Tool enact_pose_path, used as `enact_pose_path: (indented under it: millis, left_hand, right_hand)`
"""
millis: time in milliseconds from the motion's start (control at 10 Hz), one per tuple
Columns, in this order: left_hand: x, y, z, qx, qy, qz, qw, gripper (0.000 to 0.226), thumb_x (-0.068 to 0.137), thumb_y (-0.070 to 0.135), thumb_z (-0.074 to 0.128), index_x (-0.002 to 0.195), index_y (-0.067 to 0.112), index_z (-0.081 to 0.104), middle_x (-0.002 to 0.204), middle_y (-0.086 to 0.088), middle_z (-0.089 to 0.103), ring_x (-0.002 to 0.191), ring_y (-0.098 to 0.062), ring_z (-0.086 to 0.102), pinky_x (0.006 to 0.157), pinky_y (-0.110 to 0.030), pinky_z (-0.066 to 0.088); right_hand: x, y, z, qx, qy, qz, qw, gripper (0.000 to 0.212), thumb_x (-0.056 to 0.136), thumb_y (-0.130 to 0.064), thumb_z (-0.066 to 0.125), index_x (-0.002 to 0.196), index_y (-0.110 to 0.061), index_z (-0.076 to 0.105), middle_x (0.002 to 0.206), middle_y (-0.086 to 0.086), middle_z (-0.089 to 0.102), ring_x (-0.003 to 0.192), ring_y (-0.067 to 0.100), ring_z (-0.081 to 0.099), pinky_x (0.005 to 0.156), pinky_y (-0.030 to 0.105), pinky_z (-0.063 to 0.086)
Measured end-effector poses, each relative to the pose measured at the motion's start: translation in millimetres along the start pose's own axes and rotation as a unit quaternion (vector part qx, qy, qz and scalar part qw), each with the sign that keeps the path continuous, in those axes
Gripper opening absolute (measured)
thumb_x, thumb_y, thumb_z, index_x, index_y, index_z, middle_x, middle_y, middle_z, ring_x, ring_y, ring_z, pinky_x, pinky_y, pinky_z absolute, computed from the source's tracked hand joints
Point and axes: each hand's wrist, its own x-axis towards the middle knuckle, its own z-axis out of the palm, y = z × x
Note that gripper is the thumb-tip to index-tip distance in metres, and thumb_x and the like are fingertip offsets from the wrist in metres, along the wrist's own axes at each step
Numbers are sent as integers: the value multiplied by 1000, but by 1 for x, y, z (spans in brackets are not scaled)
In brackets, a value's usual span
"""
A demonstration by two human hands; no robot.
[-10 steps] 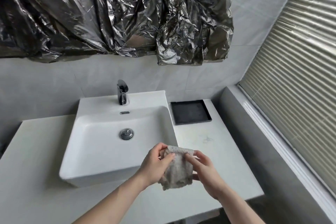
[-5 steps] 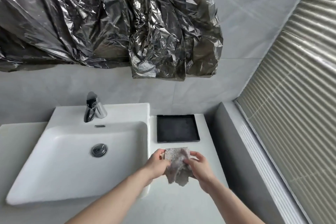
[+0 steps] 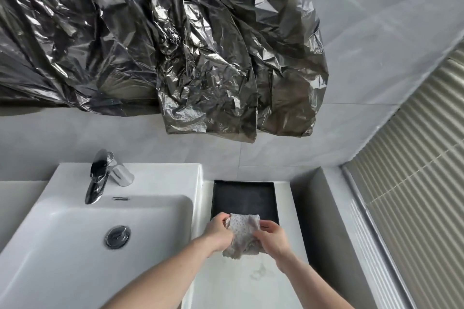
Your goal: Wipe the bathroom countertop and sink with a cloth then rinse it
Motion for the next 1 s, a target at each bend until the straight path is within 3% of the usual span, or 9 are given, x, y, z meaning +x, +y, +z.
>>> enact_pose_path:
  millis: [200, 300, 400, 500, 600, 700, 800, 1000]
  left_hand:
    - [52, 25, -7, -16, 23, 23, 999, 61, 84, 12, 59, 143, 27, 47, 123, 4, 62, 108, -16, 60, 85, -24, 51]
    - [73, 37, -9, -18, 39, 40, 998, 60, 89, 10, 58, 146, 26, 45, 135, 0, 58, 114, -16, 56, 92, -22, 44]
    - [85, 37, -6, 26, 18, 37, 999, 69, 90, 10, 53, 155, 24, 33, 151, -1, 45, 133, -21, 49, 108, -24, 39]
    - [89, 22, 1, 124, -8, 49, 991, 76, 88, 8, 51, 158, 19, 24, 161, 0, 26, 146, -22, 34, 115, -23, 29]
    - [87, 6, 9, 270, -38, 113, 955, 69, 85, 5, 50, 152, 18, 36, 161, 1, 23, 143, -25, 32, 117, -36, 32]
    - [83, -8, 15, 351, -76, 128, 924, 62, 87, 3, 43, 147, 16, 42, 163, 2, 22, 142, -28, 31, 116, -41, 34]
    - [77, -8, 14, 378, -100, 106, 914, 72, 84, 1, 40, 153, 22, 35, 167, 6, 12, 146, -27, 26, 118, -41, 32]
    - [45, 1, -4, 300, -40, 151, 941, 69, 86, 5, 43, 152, 26, 39, 164, 8, 21, 149, -17, 25, 121, -33, 27]
  right_hand:
    - [69, -12, 1, -60, 19, -22, 998, 41, 84, -25, 70, 124, -19, 66, 105, -3, 77, 89, 15, 77, 77, 41, 66]
    - [86, -22, 1, -93, 45, -46, 994, 43, 90, -26, 68, 132, -20, 62, 112, -5, 72, 96, 11, 72, 77, 35, 65]
    - [95, -18, 0, -177, 44, -54, 982, 59, 94, -35, 66, 148, -17, 49, 123, -2, 66, 104, 13, 67, 87, 32, 60]
    - [97, 2, 0, -327, 24, -75, 942, 58, 98, -28, 60, 153, -17, 44, 145, 5, 55, 129, 21, 57, 108, 31, 46]
    - [90, 18, 4, -412, 7, -105, 905, 54, 98, -16, 51, 151, -25, 47, 160, 0, 38, 142, 21, 45, 113, 31, 42]
    - [82, 27, 10, -491, -28, -122, 862, 60, 95, -10, 49, 151, -29, 43, 163, -6, 30, 139, 24, 44, 112, 37, 42]
    - [76, 25, 12, -535, -52, -114, 835, 60, 95, -13, 50, 152, -30, 41, 166, -8, 25, 145, 23, 39, 120, 39, 33]
    - [54, 13, 13, -484, -48, -122, 865, 63, 96, -21, 52, 157, -29, 38, 169, -4, 23, 150, 24, 35, 123, 36, 29]
